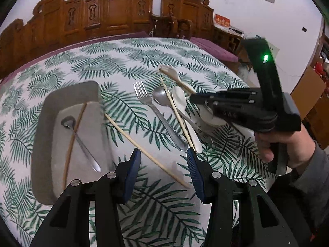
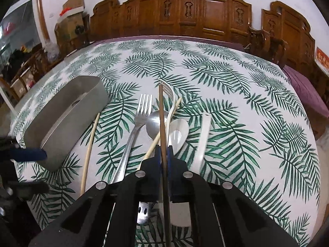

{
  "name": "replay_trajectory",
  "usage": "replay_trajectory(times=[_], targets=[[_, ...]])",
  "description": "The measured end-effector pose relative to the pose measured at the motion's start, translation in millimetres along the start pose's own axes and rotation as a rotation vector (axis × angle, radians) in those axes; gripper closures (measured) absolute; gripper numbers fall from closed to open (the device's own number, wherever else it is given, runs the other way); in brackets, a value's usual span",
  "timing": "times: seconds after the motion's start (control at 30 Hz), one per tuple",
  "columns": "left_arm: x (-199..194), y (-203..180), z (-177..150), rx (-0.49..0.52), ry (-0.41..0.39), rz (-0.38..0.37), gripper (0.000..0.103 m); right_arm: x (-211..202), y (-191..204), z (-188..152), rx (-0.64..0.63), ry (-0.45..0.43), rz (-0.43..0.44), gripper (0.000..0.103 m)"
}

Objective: Organize utensils
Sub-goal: 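Lower the left tool onto the pile and grasp another wooden chopstick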

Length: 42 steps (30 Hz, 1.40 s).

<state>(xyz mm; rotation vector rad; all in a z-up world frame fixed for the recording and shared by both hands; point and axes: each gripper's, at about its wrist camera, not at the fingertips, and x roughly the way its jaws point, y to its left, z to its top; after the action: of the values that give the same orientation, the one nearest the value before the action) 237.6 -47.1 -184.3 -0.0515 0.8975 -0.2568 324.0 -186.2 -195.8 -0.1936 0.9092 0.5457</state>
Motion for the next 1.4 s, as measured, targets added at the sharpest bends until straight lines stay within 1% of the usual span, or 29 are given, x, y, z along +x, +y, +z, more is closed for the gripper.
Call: replay_trajectory(times=[0.17, 0.23, 0.43, 0.53, 0.77, 0.8, 0.97, 1.07, 1.13, 1.23, 1.3, 1.37, 1.4], targets=[[13, -10, -5, 0.016, 0.025, 0.013, 0.059, 16, -13, -7, 0.037, 0.063, -0.026, 0.096], [17, -13, -6, 0.025, 0.031, 0.020, 0.059, 17, -15, -9, 0.047, 0.068, -0.023, 0.096], [22, -15, -9, 0.036, 0.040, 0.026, 0.059, 13, -20, -10, 0.070, 0.049, -0.012, 0.095], [24, -14, -10, 0.034, 0.045, 0.028, 0.059, 10, -21, -9, 0.071, 0.044, -0.006, 0.097], [33, -14, -14, 0.020, 0.062, 0.041, 0.059, -6, -26, -3, 0.107, -0.032, -0.011, 0.097], [37, -13, -15, 0.013, 0.076, 0.061, 0.059, -7, -26, -3, 0.108, -0.037, -0.013, 0.097], [47, -13, -19, 0.004, 0.122, 0.087, 0.060, -3, -21, -4, 0.083, -0.019, -0.023, 0.097], [50, -11, -22, -0.011, 0.139, 0.081, 0.060, -2, -19, -5, 0.075, -0.016, -0.022, 0.097], [49, -11, -23, -0.013, 0.142, 0.092, 0.064, -3, -18, -5, 0.074, -0.019, -0.022, 0.097], [47, -11, -24, -0.014, 0.139, 0.106, 0.074, -5, -16, -4, 0.072, -0.025, -0.021, 0.097], [47, -14, -26, -0.004, 0.146, 0.095, 0.093, -6, -15, -4, 0.069, -0.027, -0.019, 0.097], [47, -18, -27, 0.010, 0.157, 0.083, 0.097, -7, -13, -6, 0.060, -0.024, -0.018, 0.097], [47, -18, -27, 0.014, 0.159, 0.083, 0.097, -7, -13, -6, 0.058, -0.025, -0.018, 0.097]])
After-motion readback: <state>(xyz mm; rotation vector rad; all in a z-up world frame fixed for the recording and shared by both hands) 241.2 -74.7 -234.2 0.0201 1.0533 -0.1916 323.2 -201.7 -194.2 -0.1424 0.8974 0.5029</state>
